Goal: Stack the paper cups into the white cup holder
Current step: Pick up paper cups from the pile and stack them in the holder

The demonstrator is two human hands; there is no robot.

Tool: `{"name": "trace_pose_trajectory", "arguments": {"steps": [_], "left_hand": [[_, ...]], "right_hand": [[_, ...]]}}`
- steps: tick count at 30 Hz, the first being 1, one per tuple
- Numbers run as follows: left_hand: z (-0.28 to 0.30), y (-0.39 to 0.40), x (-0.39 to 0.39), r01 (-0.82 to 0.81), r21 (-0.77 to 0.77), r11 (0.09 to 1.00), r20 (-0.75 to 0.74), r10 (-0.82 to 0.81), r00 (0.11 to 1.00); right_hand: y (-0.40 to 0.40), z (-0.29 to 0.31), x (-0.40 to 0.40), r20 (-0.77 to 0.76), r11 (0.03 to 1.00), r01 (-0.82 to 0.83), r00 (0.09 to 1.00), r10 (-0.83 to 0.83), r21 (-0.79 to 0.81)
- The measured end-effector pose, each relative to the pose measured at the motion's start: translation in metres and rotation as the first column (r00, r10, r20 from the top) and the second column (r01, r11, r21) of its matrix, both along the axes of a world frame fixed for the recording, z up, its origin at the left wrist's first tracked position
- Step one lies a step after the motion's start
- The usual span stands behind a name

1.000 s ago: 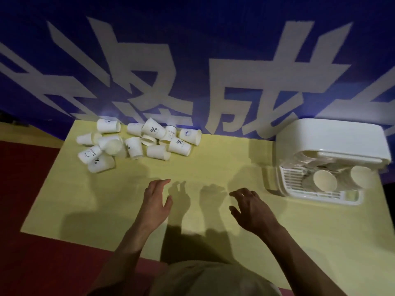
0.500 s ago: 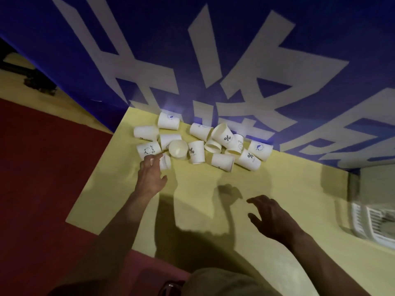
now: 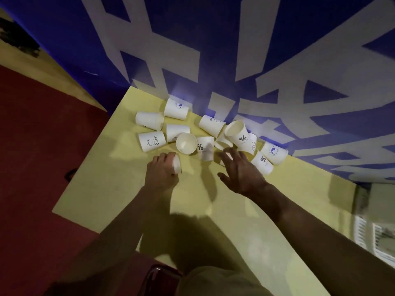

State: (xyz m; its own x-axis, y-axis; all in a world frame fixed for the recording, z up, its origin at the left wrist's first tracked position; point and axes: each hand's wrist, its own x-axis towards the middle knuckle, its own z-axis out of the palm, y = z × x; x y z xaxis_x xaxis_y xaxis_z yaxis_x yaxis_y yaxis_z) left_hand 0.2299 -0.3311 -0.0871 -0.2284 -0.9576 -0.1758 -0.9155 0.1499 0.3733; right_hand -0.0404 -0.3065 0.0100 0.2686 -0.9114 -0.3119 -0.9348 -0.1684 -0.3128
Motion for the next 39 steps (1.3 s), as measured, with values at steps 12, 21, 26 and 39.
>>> {"name": "trace_pose_trajectory", "arguments": {"steps": [12,21,26,39], "left_hand": [[0.043,0.091,0.021,-0.291,0.338,0.895,-0.467,0.428,0.774],[0.056,0.088,-0.012,-0.214,0.294,0.931,-0.485,0.339,0.806],[0.078,0.057,-0.048,0.028,0.214,0.977,-0.475,0.079,0.876],[0.14,0.113,-0.24,0.456,0.059,0.888,-0.368,-0.405,0.837]], "right_hand": [[-0.1,-0.037,0.108,-0.215,0.974,-0.219,0.95,0.228,0.062],[-0.067,-0.004,0.072,-0.078,0.99,-0.123,0.99,0.118,-0.066],[-0.003,0.032,-0.002,0.122,0.988,0.097,0.989,-0.082,-0.118],[0.236,0.05,-0.2,0.168,0.809,0.584,0.805,-0.568,-0.061]]}}
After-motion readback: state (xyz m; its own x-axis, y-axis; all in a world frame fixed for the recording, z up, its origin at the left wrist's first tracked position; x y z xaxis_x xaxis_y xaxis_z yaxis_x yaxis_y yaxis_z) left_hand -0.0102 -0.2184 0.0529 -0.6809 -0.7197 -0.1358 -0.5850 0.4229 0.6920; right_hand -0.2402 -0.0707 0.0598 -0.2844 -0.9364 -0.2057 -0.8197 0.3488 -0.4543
